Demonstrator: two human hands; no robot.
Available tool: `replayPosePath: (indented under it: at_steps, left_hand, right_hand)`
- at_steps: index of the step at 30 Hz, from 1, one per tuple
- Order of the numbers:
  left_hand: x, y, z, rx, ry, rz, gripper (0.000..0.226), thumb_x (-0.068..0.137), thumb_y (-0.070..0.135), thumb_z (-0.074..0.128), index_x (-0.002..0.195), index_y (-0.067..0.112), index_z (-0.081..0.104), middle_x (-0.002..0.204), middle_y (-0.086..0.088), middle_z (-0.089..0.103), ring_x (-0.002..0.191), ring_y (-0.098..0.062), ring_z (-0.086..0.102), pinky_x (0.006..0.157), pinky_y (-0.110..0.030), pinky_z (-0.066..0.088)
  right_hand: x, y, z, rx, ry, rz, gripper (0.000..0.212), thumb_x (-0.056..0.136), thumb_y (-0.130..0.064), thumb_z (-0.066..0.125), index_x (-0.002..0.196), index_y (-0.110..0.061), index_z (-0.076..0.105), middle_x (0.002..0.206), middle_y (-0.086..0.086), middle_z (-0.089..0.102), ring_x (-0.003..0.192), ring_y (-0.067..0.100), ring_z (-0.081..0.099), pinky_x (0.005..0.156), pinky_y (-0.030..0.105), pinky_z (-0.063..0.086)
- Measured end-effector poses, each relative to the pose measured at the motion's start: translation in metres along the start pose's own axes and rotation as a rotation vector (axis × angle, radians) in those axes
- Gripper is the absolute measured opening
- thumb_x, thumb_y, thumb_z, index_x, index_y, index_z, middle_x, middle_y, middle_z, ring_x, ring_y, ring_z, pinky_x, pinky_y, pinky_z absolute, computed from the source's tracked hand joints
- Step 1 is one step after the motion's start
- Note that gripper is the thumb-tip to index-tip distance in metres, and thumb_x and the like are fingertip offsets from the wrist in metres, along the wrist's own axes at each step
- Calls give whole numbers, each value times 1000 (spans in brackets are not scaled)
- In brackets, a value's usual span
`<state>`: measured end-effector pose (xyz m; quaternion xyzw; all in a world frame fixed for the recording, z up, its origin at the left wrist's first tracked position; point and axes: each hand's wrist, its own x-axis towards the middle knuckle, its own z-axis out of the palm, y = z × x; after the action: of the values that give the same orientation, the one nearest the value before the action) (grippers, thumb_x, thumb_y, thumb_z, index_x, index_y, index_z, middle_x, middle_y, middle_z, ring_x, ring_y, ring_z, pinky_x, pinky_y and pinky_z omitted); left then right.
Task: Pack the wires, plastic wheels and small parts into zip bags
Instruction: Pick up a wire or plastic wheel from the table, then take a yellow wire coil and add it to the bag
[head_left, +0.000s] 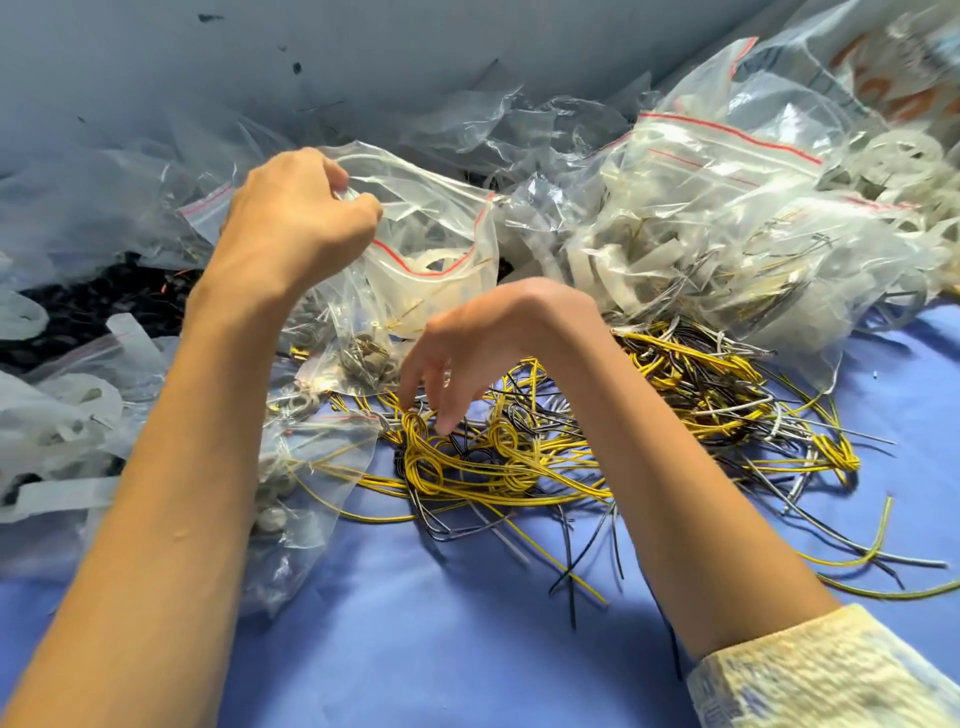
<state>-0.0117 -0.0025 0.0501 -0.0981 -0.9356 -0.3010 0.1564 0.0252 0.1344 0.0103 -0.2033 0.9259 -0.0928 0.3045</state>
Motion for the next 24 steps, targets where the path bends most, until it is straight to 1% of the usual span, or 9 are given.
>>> replayPosePath:
  at_steps: [3, 5, 9, 11, 14, 16, 18, 21, 24]
  left_hand:
    - [-1, -1, -2, 5, -37, 65, 38, 87, 27, 53, 123, 18, 59, 125, -4, 61, 116, -24, 53, 94, -32, 39]
    - [-2, -2, -6, 1, -110, 150, 37, 86, 20, 55, 123, 21, 59, 121, -1, 62, 106, -21, 56, 89, -27, 39]
    - [-7, -10, -17, -16, -432, 363, 53, 79, 3, 63, 124, 30, 56, 111, 14, 61, 70, 2, 53, 65, -7, 38]
    - [-7, -13, -20, -25, -533, 376, 56, 79, 1, 67, 124, 34, 54, 100, 27, 60, 63, 8, 52, 60, -2, 38]
    - [-7, -12, -22, 8, -545, 386, 57, 79, 2, 69, 122, 35, 54, 75, 44, 55, 61, 10, 52, 58, 0, 37]
    - [-8, -10, -23, 21, -545, 396, 57, 79, 3, 69, 123, 35, 54, 69, 50, 50, 60, 12, 52, 57, 1, 36]
    - [-9, -9, -24, 22, -554, 393, 57, 79, 3, 69, 123, 35, 54, 66, 51, 48, 57, 14, 52, 54, 2, 35]
    - [-10, -8, -25, 38, -555, 409, 57, 79, 3, 69, 125, 34, 54, 64, 52, 47, 55, 15, 52, 53, 2, 34]
    - [-11, -5, -27, 70, -552, 423, 57, 78, 5, 70, 124, 34, 54, 62, 51, 46, 56, 16, 51, 52, 3, 33]
  right_hand:
    - [6, -1, 3, -39, 17, -15, 44, 82, -31, 73, 123, -33, 59, 95, -2, 67, 78, 14, 61, 70, 24, 48]
    - [7, -1, 5, -13, 20, -34, 42, 82, -29, 72, 122, -33, 60, 77, -6, 61, 66, 11, 56, 64, 22, 44]
    - [1, 0, 2, 36, 57, -66, 39, 81, -25, 73, 118, -34, 65, 59, -13, 55, 52, 0, 51, 56, 16, 42]
    - [-2, -2, 1, -22, 71, -89, 43, 80, -27, 74, 121, -37, 63, 53, -19, 55, 48, -6, 49, 57, 16, 41]
    - [-3, -11, 2, -207, 84, -125, 49, 80, -36, 72, 126, -44, 56, 66, -23, 51, 63, -2, 51, 61, 16, 40]
    - [-1, -16, 2, -204, 47, -116, 46, 80, -34, 72, 124, -41, 59, 71, -20, 51, 77, 10, 57, 70, 22, 44]
    - [0, -18, 3, -200, 38, -102, 41, 80, -31, 73, 120, -35, 63, 73, -19, 50, 84, 15, 58, 73, 24, 44]
    - [-3, -18, 1, -210, 94, -113, 31, 79, -29, 74, 109, -28, 68, 76, -16, 53, 80, 10, 53, 67, 22, 42]
    - [-19, -20, -8, -135, 157, -143, 17, 76, -26, 76, 88, -33, 67, 68, -15, 58, 66, 0, 53, 65, 19, 43]
